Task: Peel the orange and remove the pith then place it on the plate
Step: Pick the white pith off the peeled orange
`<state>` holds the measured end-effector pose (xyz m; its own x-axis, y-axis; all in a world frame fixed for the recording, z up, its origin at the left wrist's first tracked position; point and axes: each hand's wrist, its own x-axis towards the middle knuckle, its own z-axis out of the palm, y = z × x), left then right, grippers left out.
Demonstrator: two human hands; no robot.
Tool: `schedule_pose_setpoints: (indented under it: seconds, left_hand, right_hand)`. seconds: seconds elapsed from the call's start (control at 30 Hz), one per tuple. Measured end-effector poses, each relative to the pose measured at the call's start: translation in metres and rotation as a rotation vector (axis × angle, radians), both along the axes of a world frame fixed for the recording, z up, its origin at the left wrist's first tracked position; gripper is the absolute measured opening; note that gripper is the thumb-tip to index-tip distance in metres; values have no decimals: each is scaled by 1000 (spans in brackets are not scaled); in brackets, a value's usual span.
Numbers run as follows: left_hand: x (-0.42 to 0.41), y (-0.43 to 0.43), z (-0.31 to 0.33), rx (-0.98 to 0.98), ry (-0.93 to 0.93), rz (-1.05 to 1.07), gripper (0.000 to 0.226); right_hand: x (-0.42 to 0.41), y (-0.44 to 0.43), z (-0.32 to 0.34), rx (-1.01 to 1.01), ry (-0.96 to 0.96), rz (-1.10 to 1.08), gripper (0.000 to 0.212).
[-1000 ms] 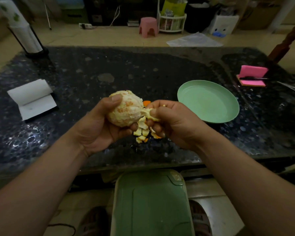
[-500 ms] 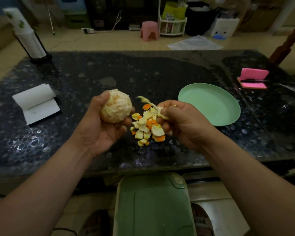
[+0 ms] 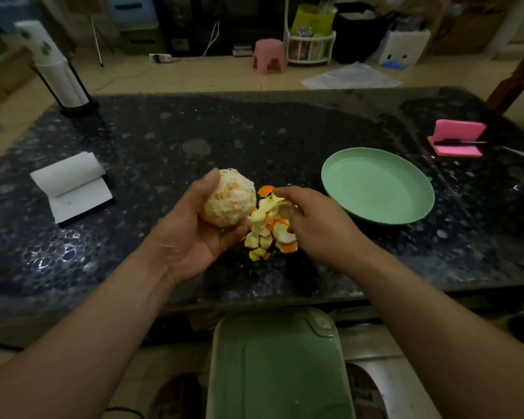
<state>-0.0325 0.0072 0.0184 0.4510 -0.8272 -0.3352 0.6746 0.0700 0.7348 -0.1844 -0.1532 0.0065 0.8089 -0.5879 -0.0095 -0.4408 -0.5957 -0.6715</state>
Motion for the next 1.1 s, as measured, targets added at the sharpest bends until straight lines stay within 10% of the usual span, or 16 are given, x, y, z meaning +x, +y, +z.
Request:
schedule_pose_setpoints:
  seconds: [0.13,0.3,0.5,0.83,1.1]
  left_hand:
    - [-7,-10,-1,95,-246,10,61]
    - [-16,-14,-1,287,-919,11,87]
    - [-34,-4,12,266,-1308,57,84]
    - [-62,-3,8,283,-1304,-19,100]
    - [-63,-9,45,153,-748,30,32]
  right_hand:
    - [-2,-4,-1,-76,-43,-43,49]
    - [-6,4,16,829,-231,-86,27]
    - [-13,13,22,1119,-375,-57,33]
    - [-19,29,26,1382,-402,-206,44]
    - [-35,23,39,1386,-563,-198,41]
